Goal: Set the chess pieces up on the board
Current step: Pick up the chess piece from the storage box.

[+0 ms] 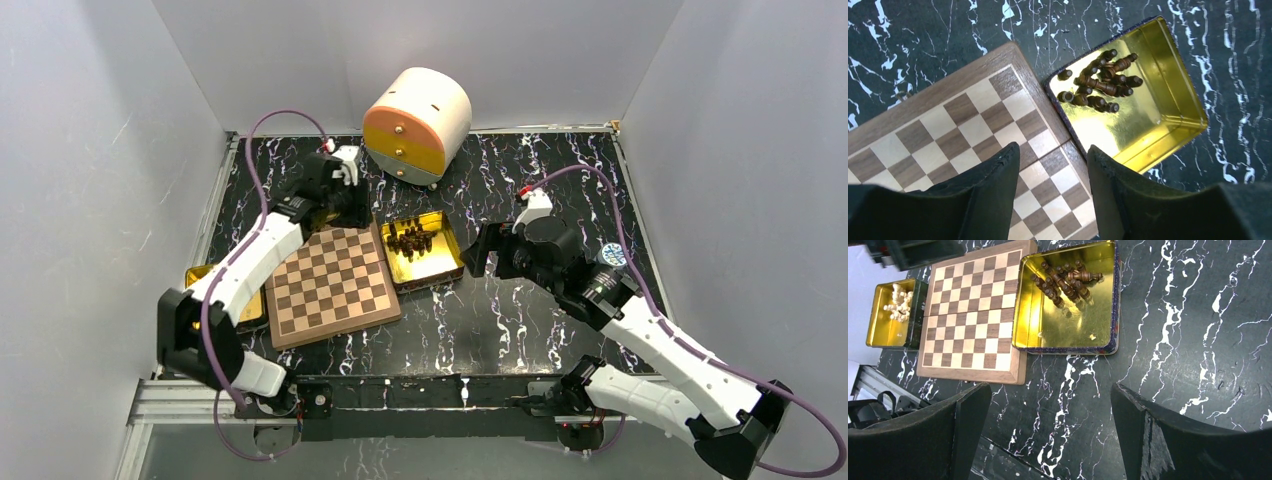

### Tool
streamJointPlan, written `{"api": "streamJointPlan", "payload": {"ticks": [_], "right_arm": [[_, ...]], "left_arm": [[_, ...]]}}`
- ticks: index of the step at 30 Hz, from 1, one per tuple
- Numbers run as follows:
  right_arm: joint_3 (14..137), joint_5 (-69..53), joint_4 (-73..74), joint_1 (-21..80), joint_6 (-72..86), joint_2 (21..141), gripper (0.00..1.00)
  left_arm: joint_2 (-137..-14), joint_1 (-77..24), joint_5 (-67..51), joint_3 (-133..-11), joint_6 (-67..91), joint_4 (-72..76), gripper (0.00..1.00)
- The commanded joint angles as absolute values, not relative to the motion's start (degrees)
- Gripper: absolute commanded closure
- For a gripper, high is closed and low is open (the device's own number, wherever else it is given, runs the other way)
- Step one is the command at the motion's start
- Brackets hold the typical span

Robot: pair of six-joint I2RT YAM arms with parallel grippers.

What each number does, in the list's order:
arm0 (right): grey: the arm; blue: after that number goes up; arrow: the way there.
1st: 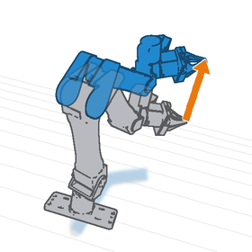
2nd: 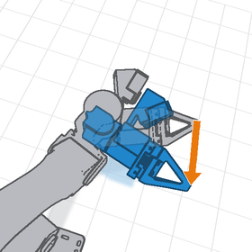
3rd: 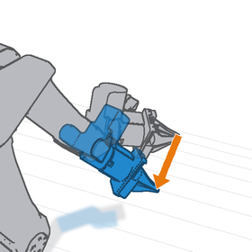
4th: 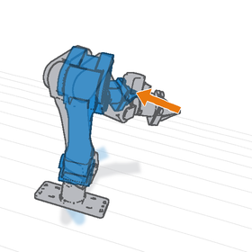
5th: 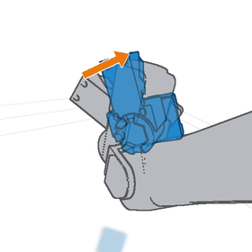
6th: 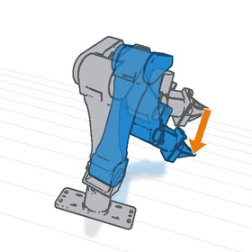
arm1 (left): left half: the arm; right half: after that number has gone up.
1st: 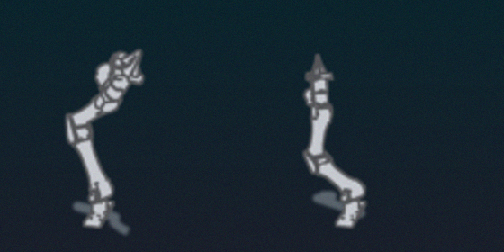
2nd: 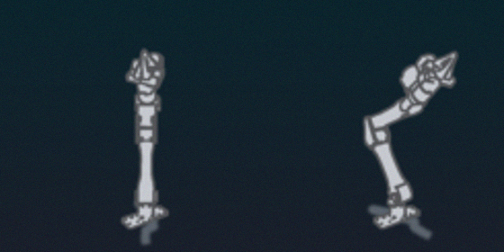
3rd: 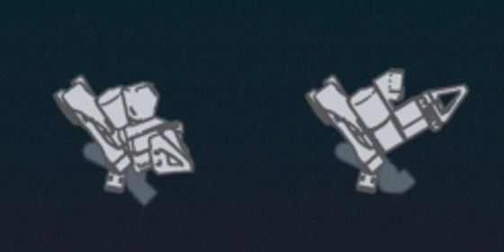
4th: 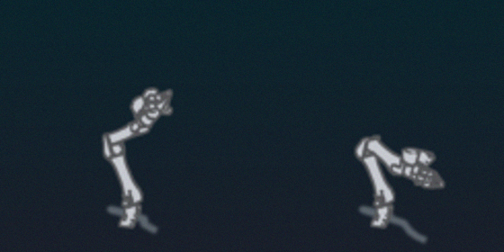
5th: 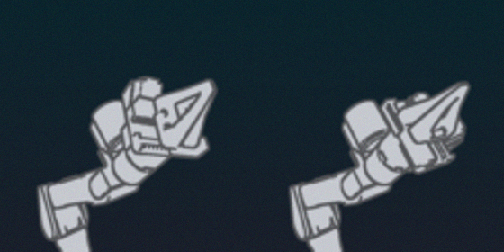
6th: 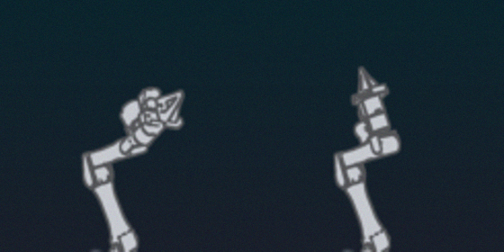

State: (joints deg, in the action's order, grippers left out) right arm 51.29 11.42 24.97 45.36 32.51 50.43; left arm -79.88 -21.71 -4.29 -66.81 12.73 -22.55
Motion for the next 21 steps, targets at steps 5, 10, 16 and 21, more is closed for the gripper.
{"api": "streamJointPlan", "payload": {"ticks": [5, 10, 16, 21], "right_arm": [[50.7, 11.4, 22.2, 45.3, 31.7, 49.9, 0.01], [50.8, 12.0, 23.5, 45.3, 32.0, 50.6, 0.01], [51.3, 12.7, 23.7, 45.3, 32.0, 50.5, 0.01], [50.7, 12.8, 23.3, 45.3, 32.4, 50.5, 0.01]], "left_arm": [[-92.0, -26.4, 0.3, -77.4, 10.2, -25.8, 0.55], [-96.2, -29.3, 0.5, -79.0, 9.6, -25.7, 0.63], [-98.9, -33.1, 1.4, -79.3, 9.6, -25.4, 0.64], [-101.0, -35.0, 2.1, -79.5, 8.6, -24.7, 0.65]]}}
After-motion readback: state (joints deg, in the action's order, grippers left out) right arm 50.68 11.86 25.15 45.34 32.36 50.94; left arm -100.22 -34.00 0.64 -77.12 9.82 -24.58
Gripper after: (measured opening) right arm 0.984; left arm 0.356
